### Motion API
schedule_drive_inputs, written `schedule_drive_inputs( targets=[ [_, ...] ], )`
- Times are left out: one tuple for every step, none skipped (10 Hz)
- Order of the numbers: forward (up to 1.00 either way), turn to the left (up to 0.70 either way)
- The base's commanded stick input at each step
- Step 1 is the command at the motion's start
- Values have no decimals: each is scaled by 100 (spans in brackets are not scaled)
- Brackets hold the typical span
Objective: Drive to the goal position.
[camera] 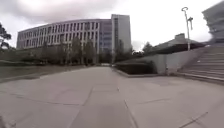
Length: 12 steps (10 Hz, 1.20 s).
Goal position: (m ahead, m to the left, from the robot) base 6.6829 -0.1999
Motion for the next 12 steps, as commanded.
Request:
schedule_drive_inputs(
  targets=[
    [100,3],
    [100,3],
    [100,3],
    [100,3],
    [100,2],
    [100,2],
    [100,2],
    [100,6],
    [100,4],
    [100,3],
    [100,4],
    [100,7]
  ],
)
